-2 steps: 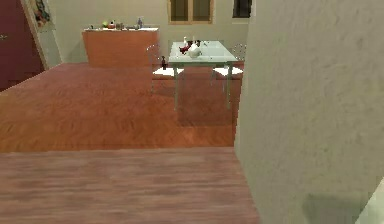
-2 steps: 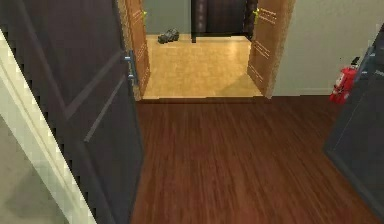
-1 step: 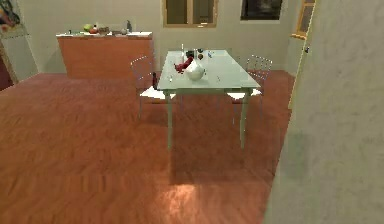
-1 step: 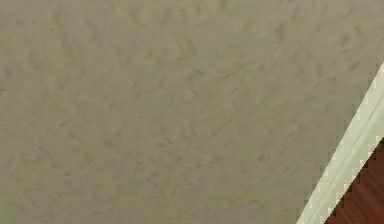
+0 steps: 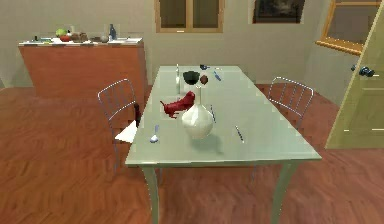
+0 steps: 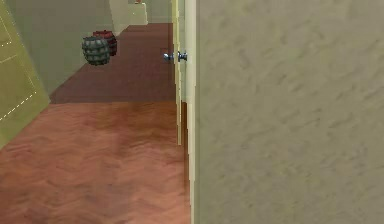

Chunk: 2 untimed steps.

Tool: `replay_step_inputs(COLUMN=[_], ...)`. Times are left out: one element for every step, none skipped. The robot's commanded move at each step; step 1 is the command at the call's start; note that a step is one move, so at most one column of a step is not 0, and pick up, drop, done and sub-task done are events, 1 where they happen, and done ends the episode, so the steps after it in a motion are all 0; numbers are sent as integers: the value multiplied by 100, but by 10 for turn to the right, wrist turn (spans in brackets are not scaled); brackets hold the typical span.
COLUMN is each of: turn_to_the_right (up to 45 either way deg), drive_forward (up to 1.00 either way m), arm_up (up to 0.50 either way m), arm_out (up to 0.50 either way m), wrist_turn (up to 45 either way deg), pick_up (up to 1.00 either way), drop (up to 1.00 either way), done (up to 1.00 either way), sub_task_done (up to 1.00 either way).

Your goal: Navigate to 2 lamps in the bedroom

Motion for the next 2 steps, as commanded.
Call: replay_step_inputs(turn_to_the_right=[120, 0], drive_forward=[0, 15], arm_up=[0, 0], arm_out=[0, 0], wrist_turn=[0, 0], pick_up=[0, 0], drop=[0, 0], done=[0, 0], sub_task_done=[0, 0])
